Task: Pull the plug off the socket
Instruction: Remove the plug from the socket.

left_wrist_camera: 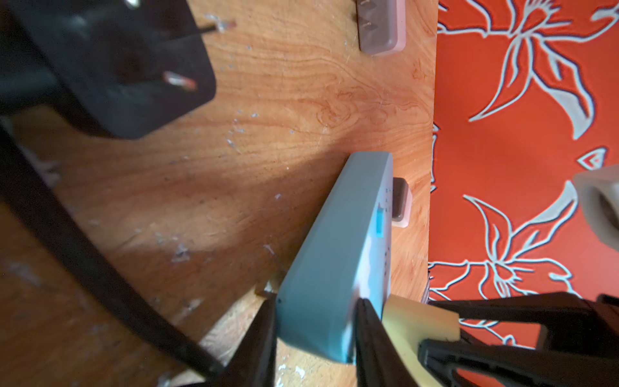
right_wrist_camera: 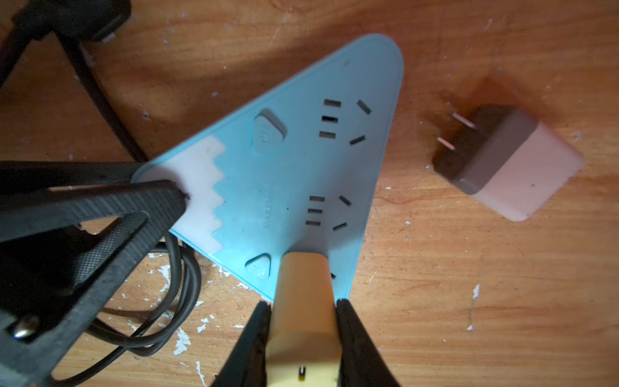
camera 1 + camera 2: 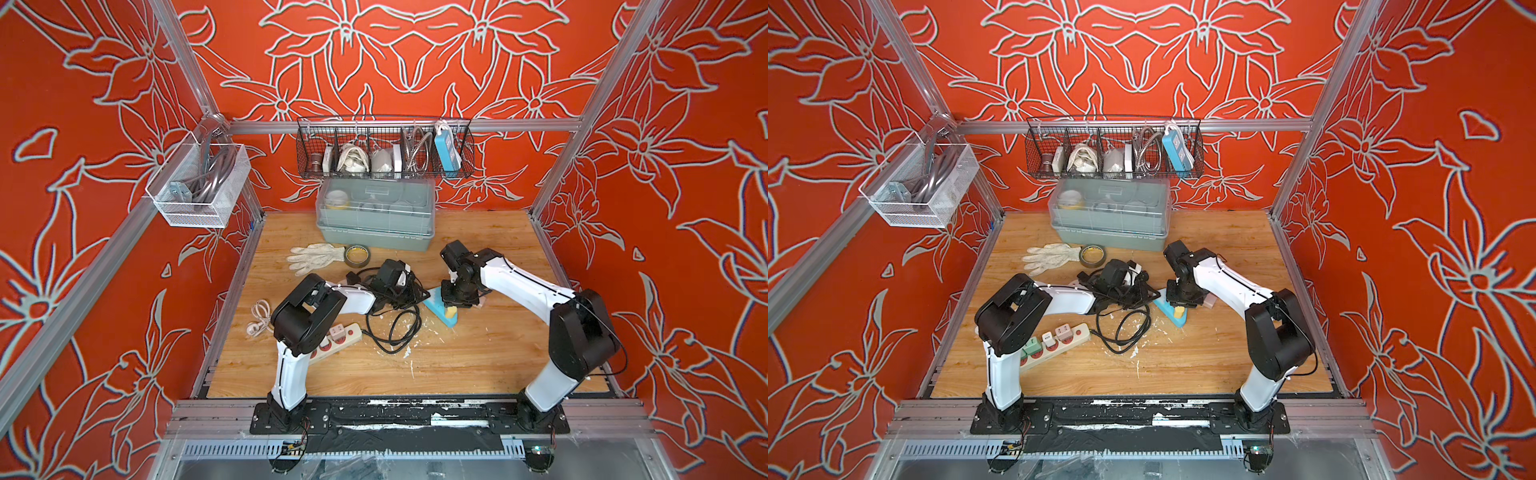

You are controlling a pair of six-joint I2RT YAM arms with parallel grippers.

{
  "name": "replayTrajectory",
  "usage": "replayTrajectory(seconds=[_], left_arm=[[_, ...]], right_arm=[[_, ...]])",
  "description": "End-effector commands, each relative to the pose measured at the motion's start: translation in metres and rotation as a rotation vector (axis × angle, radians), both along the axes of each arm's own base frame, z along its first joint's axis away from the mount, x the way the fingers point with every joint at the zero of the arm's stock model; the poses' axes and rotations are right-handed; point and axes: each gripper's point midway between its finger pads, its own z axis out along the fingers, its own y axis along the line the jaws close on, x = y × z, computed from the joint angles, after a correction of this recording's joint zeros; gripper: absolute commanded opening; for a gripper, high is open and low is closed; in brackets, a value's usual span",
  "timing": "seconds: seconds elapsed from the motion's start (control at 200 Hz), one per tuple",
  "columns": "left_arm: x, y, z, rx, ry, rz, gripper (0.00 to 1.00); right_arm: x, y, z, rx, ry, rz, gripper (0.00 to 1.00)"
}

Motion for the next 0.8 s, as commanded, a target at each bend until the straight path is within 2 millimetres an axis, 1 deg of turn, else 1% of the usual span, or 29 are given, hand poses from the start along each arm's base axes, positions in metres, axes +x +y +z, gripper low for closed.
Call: replayTrajectory(seconds=[0.0,0.065,0.135,0.28,0.345,0.41,0.51,0.566,0.601,0.696,0.741,0.791], left_arm=[[-0.075,0.087,-0.138,0.474,0.331,0.055,0.23],[-0.077,0.089,-0.143,0.486,0.34,0.057,0.23],[-0.078,0.092,-0.145,0.502,0.341,0.06,0.22],[-0.076,0.096,-0.142,0.528,0.328,0.059,0.22],[-0.076,0.097,-0.14,0.539,0.323,0.057,0.22],[-0.076,0.099,-0.14,0.549,0.319,0.059,0.22],[-0.077,0.099,-0.144,0.551,0.325,0.057,0.22],[-0.078,0.099,-0.145,0.547,0.331,0.059,0.22],[-0.078,0.099,-0.146,0.546,0.333,0.06,0.22],[-0.079,0.1,-0.147,0.548,0.333,0.064,0.22],[-0.078,0.1,-0.146,0.549,0.329,0.067,0.22],[-0.078,0.101,-0.146,0.551,0.329,0.068,0.22]], right_arm=[[0.015,0.028,0.059,0.15,-0.122,0.024,0.0],[0.016,0.027,0.066,0.177,-0.129,0.006,0.0],[0.013,0.025,0.064,0.172,-0.122,0.008,0.0],[0.007,0.013,0.045,0.11,-0.094,0.006,0.0],[0.008,0.007,0.043,0.086,-0.09,-0.004,0.0],[0.012,0.002,0.05,0.094,-0.1,-0.023,0.0],[0.021,0.0,0.078,0.11,-0.153,-0.049,0.0],[0.024,-0.004,0.084,0.094,-0.17,-0.068,0.0],[0.025,-0.004,0.08,0.091,-0.163,-0.076,0.0],[0.017,-0.008,0.053,0.057,-0.083,-0.125,0.0],[0.014,0.0,0.042,0.096,-0.057,-0.14,0.0],[0.012,0.01,0.038,0.158,-0.044,-0.145,0.0]])
